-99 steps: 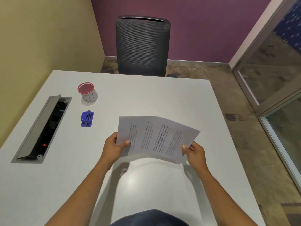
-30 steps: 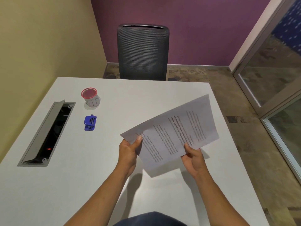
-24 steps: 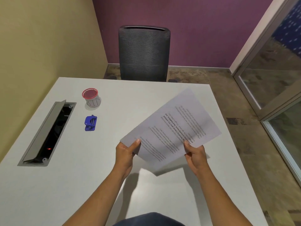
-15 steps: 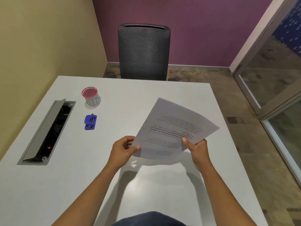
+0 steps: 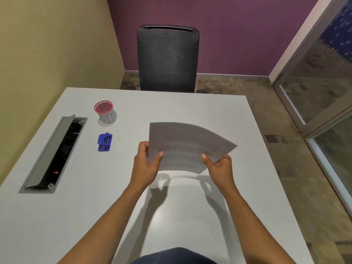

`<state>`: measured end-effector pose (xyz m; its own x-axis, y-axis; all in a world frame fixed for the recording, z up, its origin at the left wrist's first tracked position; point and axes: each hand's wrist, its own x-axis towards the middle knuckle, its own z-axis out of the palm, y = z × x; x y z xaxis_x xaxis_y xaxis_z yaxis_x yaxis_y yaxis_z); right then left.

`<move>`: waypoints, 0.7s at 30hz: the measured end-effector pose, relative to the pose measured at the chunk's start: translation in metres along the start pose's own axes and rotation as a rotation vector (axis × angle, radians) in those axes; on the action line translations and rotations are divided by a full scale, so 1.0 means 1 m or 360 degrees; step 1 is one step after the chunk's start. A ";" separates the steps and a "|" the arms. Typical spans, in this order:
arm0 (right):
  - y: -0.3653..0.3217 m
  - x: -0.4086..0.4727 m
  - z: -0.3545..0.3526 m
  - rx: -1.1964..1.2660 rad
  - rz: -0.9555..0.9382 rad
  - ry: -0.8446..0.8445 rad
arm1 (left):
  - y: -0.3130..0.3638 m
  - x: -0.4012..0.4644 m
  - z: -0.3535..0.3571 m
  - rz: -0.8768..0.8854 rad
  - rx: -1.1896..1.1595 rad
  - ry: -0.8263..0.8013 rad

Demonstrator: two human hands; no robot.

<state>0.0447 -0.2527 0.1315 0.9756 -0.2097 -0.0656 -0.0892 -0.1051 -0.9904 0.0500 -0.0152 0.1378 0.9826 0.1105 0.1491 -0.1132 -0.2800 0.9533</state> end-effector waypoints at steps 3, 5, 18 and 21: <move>0.013 -0.005 0.003 -0.0033 0.0037 -0.0091 | -0.020 -0.009 0.003 -0.0172 -0.0026 -0.0027; 0.025 -0.011 0.006 -0.0094 0.0048 -0.0165 | -0.034 -0.016 0.005 -0.0301 -0.0005 -0.0027; 0.012 0.000 0.011 -0.0158 0.0085 -0.0032 | -0.005 0.001 0.009 -0.0152 0.0008 0.0028; 0.004 0.005 0.012 -0.0129 0.0058 -0.0001 | 0.004 0.004 0.011 -0.0120 -0.0071 0.0047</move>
<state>0.0512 -0.2427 0.1259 0.9715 -0.2141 -0.1018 -0.1408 -0.1760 -0.9743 0.0549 -0.0265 0.1392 0.9839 0.1580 0.0836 -0.0462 -0.2271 0.9728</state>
